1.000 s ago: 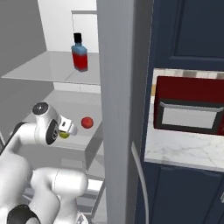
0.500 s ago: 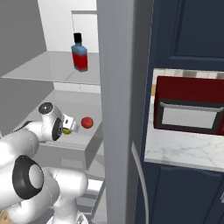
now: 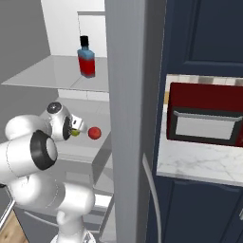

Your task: Place the liquor on the top shelf of the fridge to keep it out of children's reach, and place the onion and pear on lower shelves for easy access.

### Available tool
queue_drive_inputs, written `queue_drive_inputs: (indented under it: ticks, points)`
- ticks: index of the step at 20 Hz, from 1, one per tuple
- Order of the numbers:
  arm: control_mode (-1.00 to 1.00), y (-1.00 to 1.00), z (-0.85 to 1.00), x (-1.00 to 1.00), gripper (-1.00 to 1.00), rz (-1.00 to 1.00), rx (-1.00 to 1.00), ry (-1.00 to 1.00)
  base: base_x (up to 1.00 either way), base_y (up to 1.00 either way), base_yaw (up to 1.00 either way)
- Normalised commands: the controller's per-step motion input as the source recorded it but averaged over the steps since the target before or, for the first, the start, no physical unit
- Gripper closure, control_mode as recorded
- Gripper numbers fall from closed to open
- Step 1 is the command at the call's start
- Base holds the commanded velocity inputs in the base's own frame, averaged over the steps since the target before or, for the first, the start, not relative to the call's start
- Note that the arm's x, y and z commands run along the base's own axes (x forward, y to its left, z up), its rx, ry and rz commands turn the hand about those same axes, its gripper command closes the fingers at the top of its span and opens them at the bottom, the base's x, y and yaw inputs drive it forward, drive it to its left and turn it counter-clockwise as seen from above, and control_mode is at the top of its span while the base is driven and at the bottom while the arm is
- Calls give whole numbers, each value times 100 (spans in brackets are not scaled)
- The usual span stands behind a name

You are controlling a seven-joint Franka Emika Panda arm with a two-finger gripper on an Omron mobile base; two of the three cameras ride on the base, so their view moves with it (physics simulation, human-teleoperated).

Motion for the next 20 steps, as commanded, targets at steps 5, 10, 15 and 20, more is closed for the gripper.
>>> queue_drive_inputs:
  ticks: [5, 10, 15, 20]
  points:
    - [-100, 11, -11, 38, -100, 0, 0, -1, 0, 0, 0]
    - [-100, 0, -13, 3, -100, -1, 0, -5, 0, 0, 0]
    - [-100, 0, -6, 0, -100, -2, 0, -5, 0, 0, 0]
    - [-100, 0, 0, -6, -100, -4, 0, -3, 0, 0, 0]
